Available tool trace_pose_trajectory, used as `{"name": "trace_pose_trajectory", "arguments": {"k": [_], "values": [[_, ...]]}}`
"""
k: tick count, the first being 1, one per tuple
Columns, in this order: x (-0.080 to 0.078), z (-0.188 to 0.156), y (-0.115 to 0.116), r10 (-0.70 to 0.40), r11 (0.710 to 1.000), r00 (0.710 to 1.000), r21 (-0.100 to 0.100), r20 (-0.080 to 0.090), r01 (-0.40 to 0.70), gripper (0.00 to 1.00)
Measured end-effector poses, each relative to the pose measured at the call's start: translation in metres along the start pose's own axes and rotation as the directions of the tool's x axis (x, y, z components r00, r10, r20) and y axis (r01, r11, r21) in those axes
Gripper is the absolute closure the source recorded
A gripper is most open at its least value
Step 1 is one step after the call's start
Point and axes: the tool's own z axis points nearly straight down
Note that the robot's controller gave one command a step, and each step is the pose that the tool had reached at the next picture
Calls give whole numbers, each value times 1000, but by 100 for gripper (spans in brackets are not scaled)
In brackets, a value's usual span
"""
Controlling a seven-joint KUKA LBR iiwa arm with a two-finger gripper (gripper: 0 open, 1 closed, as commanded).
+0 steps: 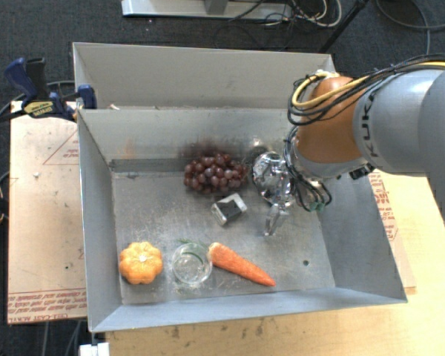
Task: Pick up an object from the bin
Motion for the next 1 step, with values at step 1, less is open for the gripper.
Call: {"name": "trace_pose_trajectory", "arguments": {"k": [1], "values": [[0, 9, 10, -20, 1000, 1000, -1, -4, 20, 0]]}}
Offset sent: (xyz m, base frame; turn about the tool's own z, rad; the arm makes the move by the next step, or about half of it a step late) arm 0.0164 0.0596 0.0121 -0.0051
